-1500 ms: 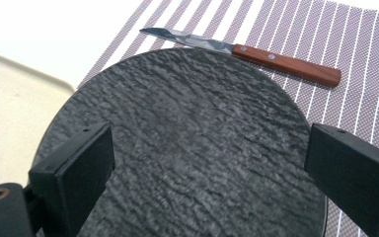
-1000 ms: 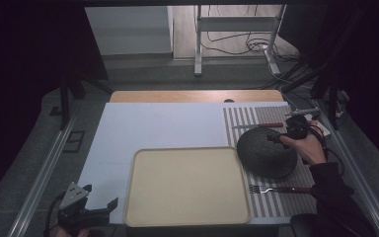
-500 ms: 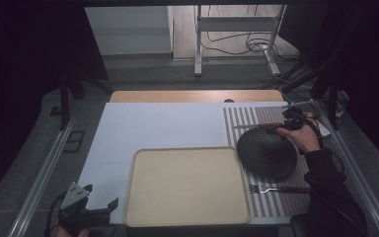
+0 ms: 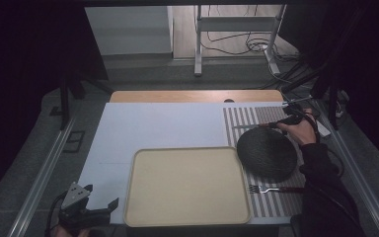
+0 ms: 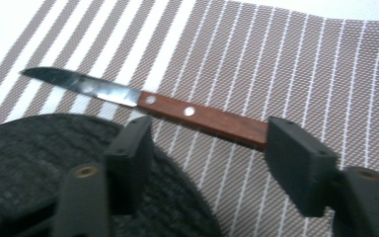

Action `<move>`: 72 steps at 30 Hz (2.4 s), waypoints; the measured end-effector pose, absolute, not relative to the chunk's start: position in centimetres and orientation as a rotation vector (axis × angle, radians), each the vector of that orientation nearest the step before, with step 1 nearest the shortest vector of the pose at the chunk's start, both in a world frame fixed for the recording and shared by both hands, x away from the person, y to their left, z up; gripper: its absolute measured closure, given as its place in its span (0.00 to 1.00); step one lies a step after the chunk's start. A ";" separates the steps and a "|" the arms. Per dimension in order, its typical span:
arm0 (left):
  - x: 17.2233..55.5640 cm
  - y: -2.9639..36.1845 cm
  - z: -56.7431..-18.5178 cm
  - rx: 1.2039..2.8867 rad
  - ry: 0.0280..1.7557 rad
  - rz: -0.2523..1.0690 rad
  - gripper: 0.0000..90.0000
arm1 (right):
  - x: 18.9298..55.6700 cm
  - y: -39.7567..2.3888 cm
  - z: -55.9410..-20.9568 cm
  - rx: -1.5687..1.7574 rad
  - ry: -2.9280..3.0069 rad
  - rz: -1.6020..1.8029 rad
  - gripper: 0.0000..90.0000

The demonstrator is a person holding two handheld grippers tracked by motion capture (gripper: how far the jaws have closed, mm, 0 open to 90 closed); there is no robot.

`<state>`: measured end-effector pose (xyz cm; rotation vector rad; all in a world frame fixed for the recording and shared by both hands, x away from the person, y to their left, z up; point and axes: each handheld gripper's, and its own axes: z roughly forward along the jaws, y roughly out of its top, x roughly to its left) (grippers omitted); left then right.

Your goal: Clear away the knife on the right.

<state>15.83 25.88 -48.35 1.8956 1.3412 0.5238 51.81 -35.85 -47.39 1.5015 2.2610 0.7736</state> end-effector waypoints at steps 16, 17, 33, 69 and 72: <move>15.9 25.7 -48.3 1.911 1.335 0.528 0.01 | 54.7 -37.1 -48.2 1.534 2.209 0.685 1.00; 15.9 25.7 -48.4 1.911 1.336 0.527 0.01 | 54.8 -37.1 -48.3 1.533 2.198 0.682 1.00; 15.8 25.5 -48.3 1.931 1.323 0.535 0.02 | 54.5 -38.2 -49.4 1.546 2.246 0.646 1.00; 15.9 25.3 -48.3 1.956 1.311 0.546 0.02 | 53.9 -33.1 -48.0 1.440 2.325 0.743 0.37; 15.9 25.3 -48.3 1.958 1.311 0.546 0.02 | 54.3 -32.8 -48.3 1.448 2.326 0.743 0.30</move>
